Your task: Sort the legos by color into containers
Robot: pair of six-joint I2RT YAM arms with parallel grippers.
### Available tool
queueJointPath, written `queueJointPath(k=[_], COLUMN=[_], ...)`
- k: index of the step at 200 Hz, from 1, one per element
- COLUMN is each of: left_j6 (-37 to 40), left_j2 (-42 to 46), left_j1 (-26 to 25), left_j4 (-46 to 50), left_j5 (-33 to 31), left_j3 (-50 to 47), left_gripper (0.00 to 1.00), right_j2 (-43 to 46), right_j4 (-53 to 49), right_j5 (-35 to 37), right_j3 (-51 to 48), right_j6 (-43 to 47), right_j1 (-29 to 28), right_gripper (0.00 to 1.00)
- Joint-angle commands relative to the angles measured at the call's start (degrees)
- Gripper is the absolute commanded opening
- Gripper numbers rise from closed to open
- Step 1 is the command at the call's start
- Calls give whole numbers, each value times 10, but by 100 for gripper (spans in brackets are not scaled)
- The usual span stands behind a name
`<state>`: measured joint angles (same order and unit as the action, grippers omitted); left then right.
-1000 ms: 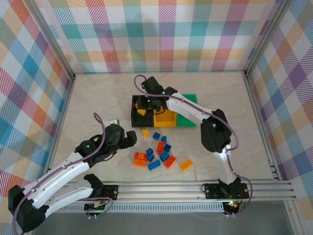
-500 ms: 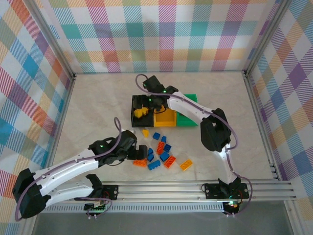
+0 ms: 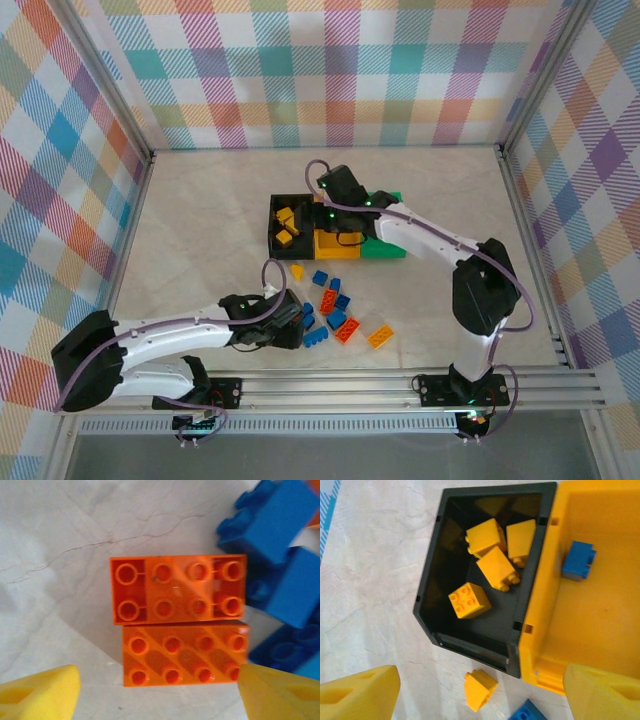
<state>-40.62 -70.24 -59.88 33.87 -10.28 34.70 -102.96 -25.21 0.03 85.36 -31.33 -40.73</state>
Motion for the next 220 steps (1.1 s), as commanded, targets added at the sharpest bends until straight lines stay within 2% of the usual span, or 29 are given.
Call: queueJointPath(k=[1,33,67,93,108,151,188,204,220], left_j6=[-12,-27,-39,-24,-22,-25,-1,5,6], left_j2=[-27,-25,48,92,99,44,-11,-31,-43], left_j1=[5,39,89,92,91,91,92,93,93], left_j4=[-3,25,73,66,66,8,-43,-53,-60], left_j5=[-25,-52,-87,-71,-65,-37,-55,-57,-51], left_j3=[-12,-21,-24,-3,5,-28,-29,-27,-27], left_gripper=[78,67,67,88,93,96,97,94,85], right_j2=[31,51,63,70,75,90,115,124,130], right_j4=[27,33,34,34,36,37,41,41,36], right_j5=[5,5,4,4,3,3,10,11,14], right_j3=[-16,-32,-43,-51,-56,-67,-79,-83,-85], right_j6=[-13,-16,-18,-18,-19,-24,-28,-30,-32], right_j1=[9,14,17,20,21,25,27,28,29], right_gripper=[85,85,85,85,85,85,86,86,86])
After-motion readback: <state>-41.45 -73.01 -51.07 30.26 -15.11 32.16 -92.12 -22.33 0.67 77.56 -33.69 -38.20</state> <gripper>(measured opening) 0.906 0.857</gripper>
